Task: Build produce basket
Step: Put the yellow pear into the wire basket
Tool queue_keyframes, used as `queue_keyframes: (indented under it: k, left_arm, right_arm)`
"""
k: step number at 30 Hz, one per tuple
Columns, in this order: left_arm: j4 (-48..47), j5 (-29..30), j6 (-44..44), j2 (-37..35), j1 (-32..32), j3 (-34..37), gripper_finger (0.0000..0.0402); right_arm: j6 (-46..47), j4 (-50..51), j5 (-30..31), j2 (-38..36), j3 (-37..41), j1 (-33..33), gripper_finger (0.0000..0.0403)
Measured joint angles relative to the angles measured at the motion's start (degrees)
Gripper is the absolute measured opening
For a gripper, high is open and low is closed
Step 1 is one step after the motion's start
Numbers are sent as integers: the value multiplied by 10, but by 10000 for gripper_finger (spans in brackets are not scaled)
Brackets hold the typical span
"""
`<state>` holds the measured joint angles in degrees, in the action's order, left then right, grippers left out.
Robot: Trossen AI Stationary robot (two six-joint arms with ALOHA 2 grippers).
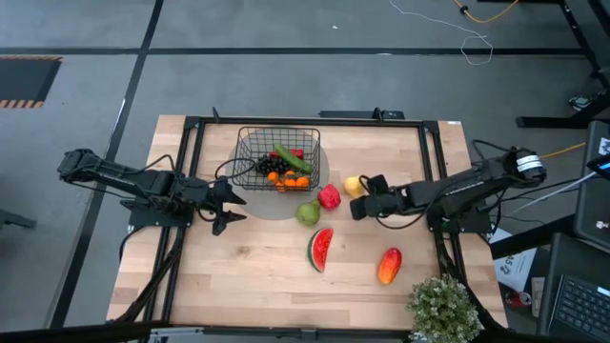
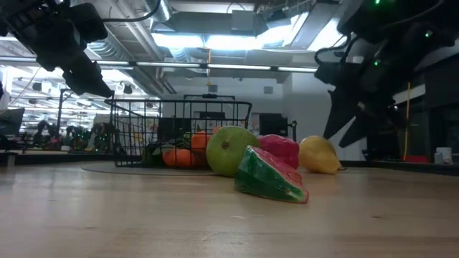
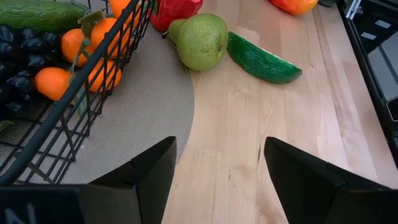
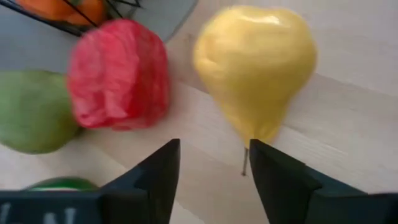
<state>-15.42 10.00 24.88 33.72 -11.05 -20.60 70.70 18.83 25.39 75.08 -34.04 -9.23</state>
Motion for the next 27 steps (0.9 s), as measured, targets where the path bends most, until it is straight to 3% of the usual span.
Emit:
queue_keyframes:
  k: [15, 23, 27]
  left_arm:
    - [0, 0, 0, 0, 0, 0, 241]
    - [0, 0, 0, 0, 0, 0, 241]
    - [0, 0, 0, 0, 0, 0, 241]
  right_arm:
    - [-4, -18, 1, 122, 0, 17, 209]
    - [-5, -35, 9, 143, -2, 25, 208]
    - [-5, -33, 9, 144, -2, 26, 188]
